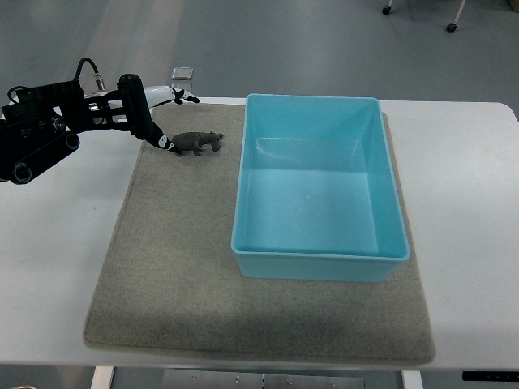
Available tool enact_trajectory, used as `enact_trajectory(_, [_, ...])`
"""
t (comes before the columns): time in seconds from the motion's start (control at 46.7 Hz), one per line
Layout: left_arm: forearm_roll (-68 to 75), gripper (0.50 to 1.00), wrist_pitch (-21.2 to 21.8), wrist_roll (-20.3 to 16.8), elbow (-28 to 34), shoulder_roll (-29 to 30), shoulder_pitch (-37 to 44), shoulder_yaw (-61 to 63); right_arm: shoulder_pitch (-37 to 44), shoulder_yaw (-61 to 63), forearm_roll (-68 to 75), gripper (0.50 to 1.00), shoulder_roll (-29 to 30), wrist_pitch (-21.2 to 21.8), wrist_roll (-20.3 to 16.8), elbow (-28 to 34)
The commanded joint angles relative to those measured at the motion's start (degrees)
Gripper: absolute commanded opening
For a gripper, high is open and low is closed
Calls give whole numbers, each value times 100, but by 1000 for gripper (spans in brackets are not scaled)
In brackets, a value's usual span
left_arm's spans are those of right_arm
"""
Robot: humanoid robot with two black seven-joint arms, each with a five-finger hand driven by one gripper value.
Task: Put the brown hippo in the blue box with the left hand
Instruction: 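Lower the left hand and close its fingers around the hippo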
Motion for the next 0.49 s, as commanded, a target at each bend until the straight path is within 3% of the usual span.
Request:
enact_trajectory(0.0, [-1, 900, 9, 1, 10, -10, 16, -1, 0, 0, 0, 936, 0, 0, 0, 0])
enact_trajectory(0.471, [-10, 885, 106, 1, 273, -265, 33, -1, 0, 0, 0, 936, 0, 0, 0, 0])
